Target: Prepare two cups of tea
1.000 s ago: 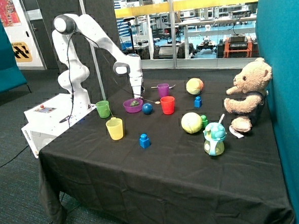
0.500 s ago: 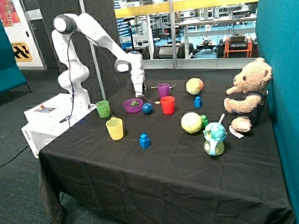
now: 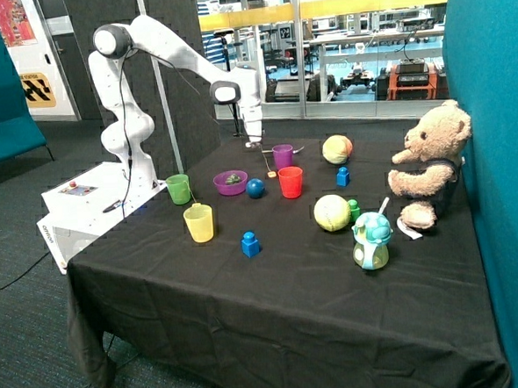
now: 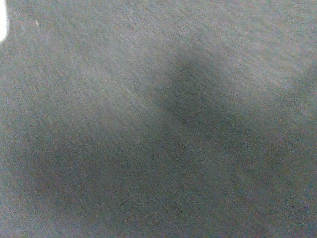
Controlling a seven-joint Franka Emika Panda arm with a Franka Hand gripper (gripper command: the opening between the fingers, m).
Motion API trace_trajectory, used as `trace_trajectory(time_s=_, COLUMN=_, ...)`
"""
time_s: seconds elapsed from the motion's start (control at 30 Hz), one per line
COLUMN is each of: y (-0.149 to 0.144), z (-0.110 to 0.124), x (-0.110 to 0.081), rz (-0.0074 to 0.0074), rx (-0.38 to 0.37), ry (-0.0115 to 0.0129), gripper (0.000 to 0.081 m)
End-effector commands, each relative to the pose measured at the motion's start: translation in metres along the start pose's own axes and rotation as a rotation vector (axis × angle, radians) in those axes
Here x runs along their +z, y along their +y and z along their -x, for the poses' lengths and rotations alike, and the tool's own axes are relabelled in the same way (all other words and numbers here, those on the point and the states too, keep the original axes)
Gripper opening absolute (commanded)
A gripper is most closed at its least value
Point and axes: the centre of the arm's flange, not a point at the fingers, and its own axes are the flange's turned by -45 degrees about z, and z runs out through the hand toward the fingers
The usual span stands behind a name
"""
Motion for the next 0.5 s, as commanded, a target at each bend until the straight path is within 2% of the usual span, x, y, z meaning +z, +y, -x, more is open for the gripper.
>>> trace_trajectory(time_s=0.0, y=-0.02, z=-0.039, x=-0.032, rz=-0.0042, rx=-0.089, ry=-0.003, gripper=0.0)
trace_trajectory(time_s=0.23, y=-0.03, z=-0.074, x=-0.052, rz=-0.0042, rx=-0.137, ry=-0.0029, gripper=0.0)
trace_trajectory(time_s=0.47, y=-0.012, z=-0.098, x=-0.059, rz=-0.0042, rx=-0.125, ry=-0.0029, gripper=0.0)
